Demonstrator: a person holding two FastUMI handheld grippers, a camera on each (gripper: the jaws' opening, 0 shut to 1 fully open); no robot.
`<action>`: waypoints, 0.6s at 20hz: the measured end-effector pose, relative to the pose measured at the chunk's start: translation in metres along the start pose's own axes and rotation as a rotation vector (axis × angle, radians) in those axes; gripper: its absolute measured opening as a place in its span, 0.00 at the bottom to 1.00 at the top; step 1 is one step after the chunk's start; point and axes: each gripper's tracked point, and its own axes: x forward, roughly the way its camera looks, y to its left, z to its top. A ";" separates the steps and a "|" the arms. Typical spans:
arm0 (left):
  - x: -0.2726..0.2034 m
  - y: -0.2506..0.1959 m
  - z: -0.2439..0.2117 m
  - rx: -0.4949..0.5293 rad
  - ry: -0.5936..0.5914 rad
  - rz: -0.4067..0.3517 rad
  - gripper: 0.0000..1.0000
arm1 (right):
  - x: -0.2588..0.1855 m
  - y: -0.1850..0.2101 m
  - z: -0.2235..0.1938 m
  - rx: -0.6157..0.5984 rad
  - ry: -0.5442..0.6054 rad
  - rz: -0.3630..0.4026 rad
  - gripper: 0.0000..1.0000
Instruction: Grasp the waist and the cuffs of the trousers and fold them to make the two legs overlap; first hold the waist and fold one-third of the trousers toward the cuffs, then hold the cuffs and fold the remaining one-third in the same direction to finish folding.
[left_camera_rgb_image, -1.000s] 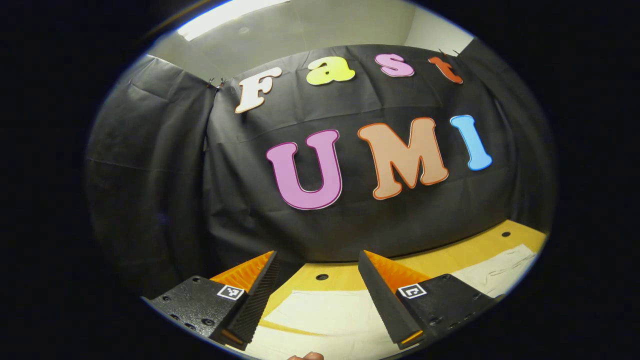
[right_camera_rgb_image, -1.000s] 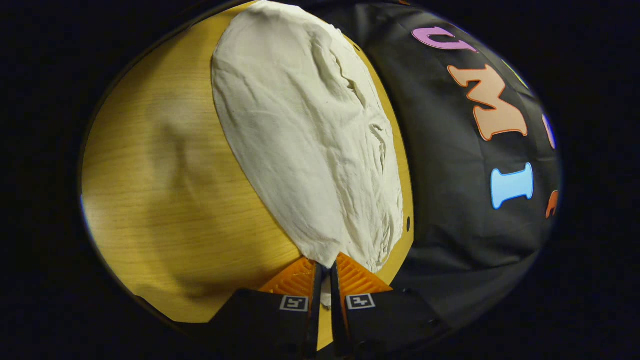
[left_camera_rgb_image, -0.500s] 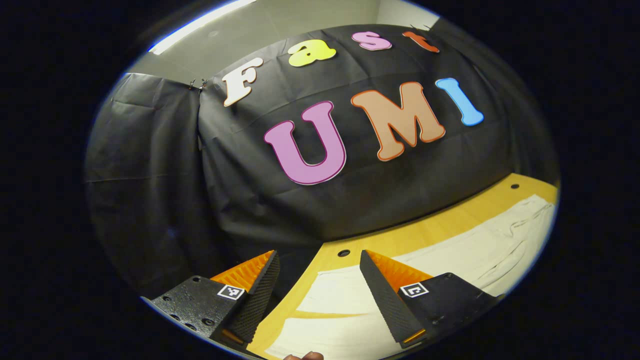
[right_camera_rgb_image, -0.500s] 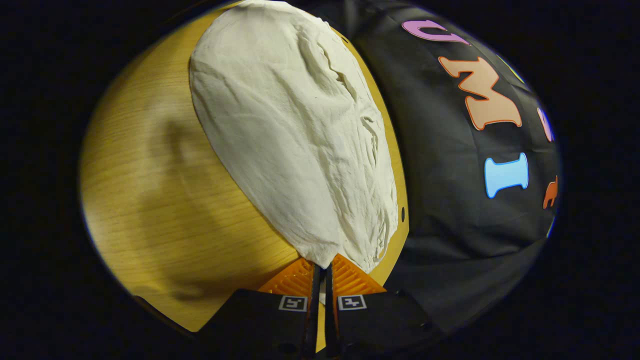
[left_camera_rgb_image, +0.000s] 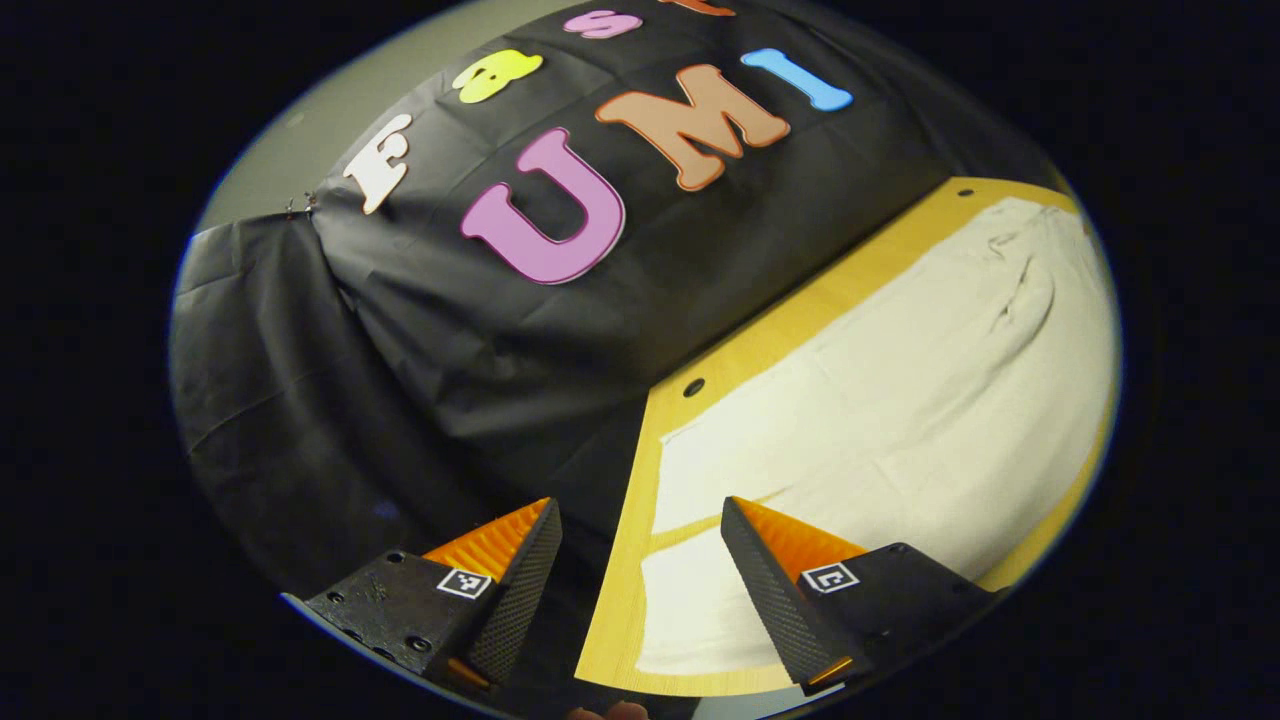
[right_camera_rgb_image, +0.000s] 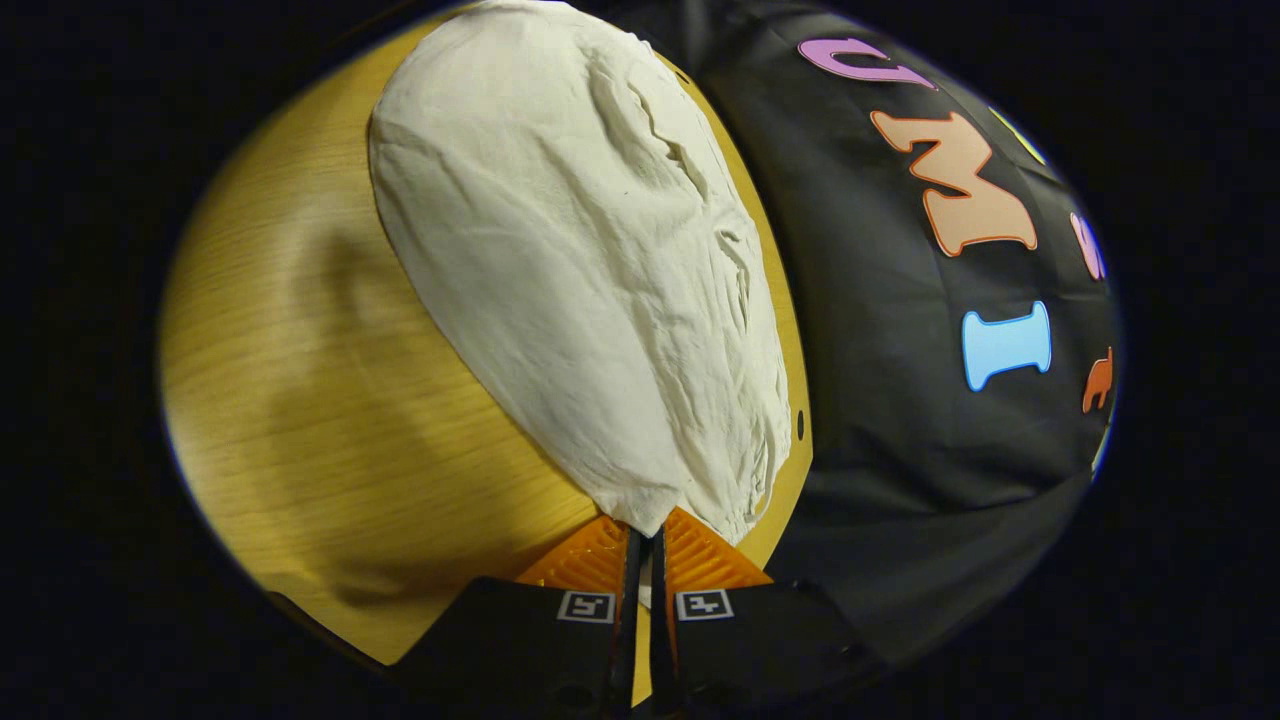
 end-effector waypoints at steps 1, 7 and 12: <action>-0.002 -0.004 -0.010 0.015 0.016 -0.012 0.96 | -0.002 0.001 -0.001 -0.005 0.000 0.000 0.08; -0.002 -0.012 -0.070 0.111 0.133 -0.071 0.96 | -0.001 0.000 0.001 -0.027 -0.008 -0.001 0.05; -0.009 -0.029 -0.106 0.241 0.189 -0.150 0.97 | -0.001 0.000 0.000 -0.028 -0.010 -0.011 0.08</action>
